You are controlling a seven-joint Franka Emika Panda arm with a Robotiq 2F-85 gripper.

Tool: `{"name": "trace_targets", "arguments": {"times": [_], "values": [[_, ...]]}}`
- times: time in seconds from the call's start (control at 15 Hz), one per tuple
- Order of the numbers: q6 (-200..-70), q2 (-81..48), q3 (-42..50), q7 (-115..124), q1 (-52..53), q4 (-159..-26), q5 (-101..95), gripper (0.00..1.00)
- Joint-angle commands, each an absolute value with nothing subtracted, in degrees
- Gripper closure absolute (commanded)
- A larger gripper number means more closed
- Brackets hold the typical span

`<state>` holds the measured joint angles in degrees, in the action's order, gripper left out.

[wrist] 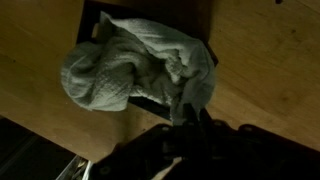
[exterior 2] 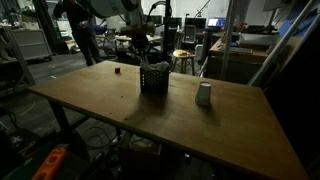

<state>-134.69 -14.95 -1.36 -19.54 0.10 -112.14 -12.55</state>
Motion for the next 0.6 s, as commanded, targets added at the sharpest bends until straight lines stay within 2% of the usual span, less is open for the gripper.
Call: {"name": "trace_targets", "arguments": {"times": [0.0, 0.53], "values": [[-134.2, -15.3, -0.8, -20.7, -1.3, -109.0, -11.9, 0.93], [-133.7, -18.0, 0.6, -20.4, -3.7, -106.2, -11.1, 0.93]]}}
